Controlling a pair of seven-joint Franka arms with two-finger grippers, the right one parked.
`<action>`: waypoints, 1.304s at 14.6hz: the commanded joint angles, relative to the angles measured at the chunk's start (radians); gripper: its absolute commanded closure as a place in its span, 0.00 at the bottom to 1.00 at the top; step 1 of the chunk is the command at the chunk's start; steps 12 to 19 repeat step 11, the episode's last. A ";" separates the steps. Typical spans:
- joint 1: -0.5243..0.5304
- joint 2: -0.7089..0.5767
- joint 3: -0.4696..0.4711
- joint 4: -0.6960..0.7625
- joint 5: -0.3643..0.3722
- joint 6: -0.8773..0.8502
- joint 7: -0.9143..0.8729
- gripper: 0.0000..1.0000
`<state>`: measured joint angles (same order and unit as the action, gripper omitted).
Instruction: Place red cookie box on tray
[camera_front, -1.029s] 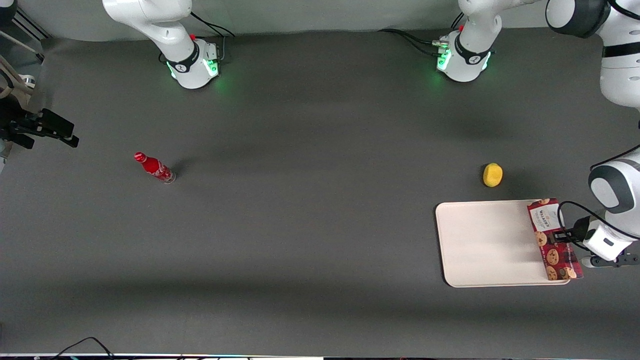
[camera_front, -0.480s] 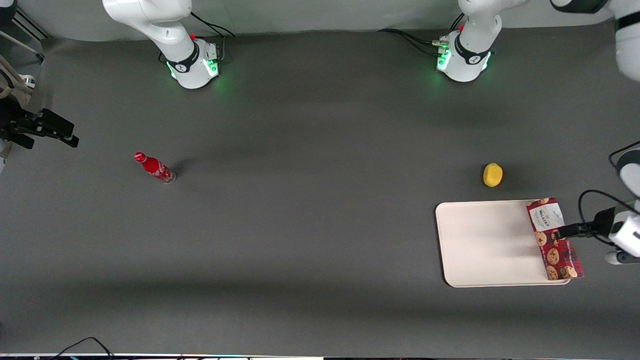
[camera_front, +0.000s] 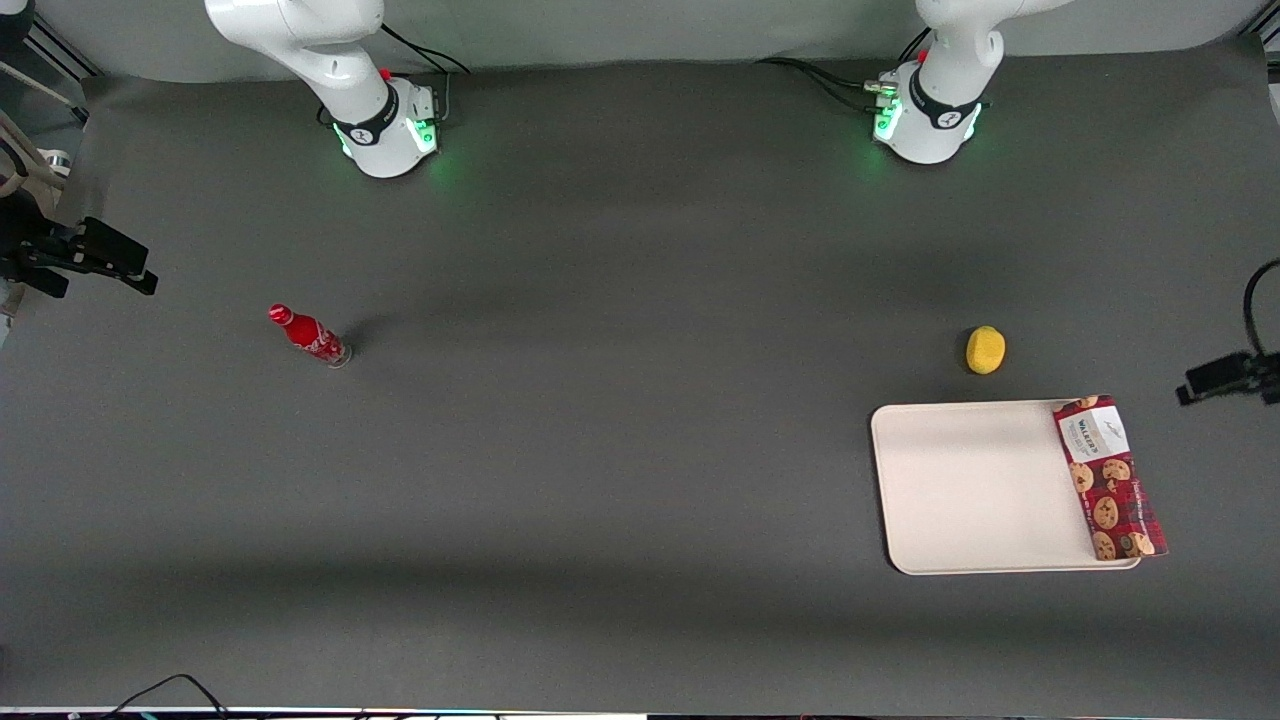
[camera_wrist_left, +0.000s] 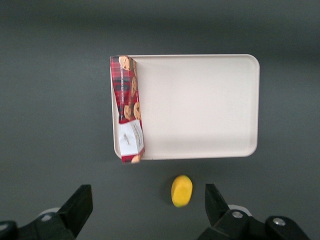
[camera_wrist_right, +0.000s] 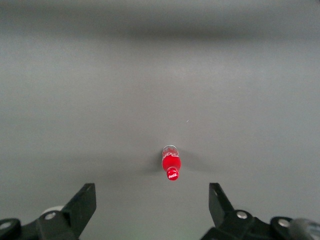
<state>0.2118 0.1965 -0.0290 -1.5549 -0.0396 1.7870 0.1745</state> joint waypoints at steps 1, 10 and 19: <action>-0.011 -0.165 -0.038 -0.033 0.069 -0.118 -0.036 0.00; -0.014 -0.259 -0.129 -0.031 0.067 -0.201 -0.076 0.00; -0.014 -0.259 -0.129 -0.031 0.067 -0.202 -0.075 0.00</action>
